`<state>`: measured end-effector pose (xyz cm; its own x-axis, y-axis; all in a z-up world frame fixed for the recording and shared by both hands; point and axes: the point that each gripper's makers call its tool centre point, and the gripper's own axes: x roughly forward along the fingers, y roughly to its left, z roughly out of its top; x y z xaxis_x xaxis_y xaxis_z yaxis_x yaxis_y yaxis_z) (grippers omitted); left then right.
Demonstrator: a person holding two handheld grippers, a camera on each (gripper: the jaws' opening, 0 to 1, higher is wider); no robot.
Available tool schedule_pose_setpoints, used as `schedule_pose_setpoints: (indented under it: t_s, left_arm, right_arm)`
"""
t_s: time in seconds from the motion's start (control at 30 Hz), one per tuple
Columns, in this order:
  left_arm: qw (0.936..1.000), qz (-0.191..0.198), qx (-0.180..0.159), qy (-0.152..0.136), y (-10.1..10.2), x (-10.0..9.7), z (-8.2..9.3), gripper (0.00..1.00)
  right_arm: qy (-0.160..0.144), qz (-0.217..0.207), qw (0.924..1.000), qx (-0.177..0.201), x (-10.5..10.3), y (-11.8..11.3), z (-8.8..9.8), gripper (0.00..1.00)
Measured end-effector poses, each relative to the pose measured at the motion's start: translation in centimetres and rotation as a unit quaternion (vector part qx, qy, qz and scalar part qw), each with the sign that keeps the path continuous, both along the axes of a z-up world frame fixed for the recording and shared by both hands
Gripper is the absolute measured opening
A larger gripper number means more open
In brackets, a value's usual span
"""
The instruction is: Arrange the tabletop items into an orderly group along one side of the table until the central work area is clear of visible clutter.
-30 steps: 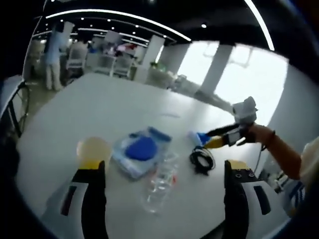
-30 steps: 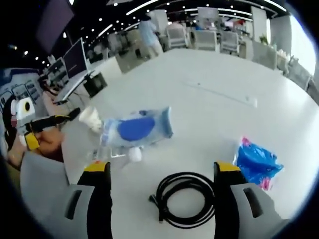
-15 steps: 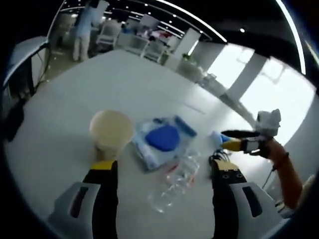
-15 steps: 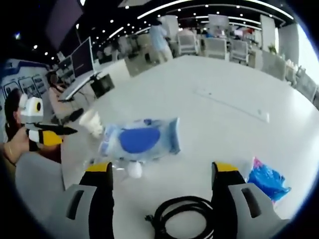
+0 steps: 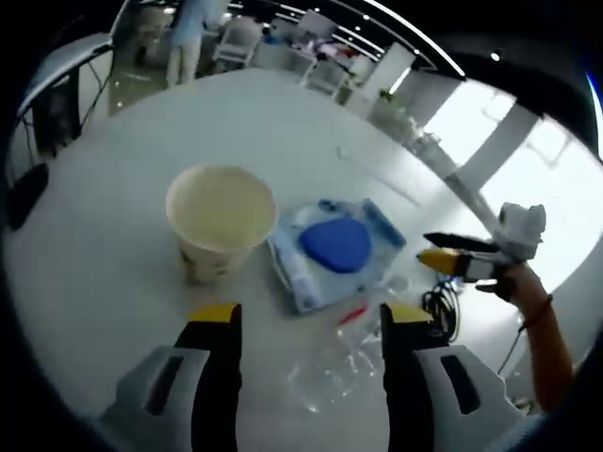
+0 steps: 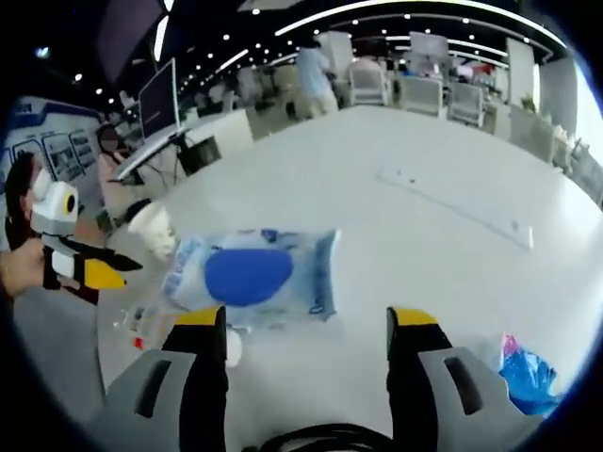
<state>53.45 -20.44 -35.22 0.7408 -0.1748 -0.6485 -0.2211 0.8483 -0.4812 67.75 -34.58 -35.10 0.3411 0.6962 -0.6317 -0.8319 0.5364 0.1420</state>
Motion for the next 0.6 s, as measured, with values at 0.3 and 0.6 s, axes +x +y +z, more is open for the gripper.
schedule_pose_setpoints:
  t_s: [0.3, 0.6]
  left_arm:
    - [0.9996, 0.012, 0.008, 0.025, 0.3, 1.2, -2.1, 0.44]
    - [0.9987, 0.008, 0.027, 0.042, 0.0, 1.1, -3.5, 0.35]
  right_arm:
    - [-0.023, -0.01, 0.9996, -0.012, 1.6, 0.2, -1.7, 0.35]
    - [-0.039, 0.0, 0.9986, -0.036, 2.3, 0.5, -2.8, 0.21]
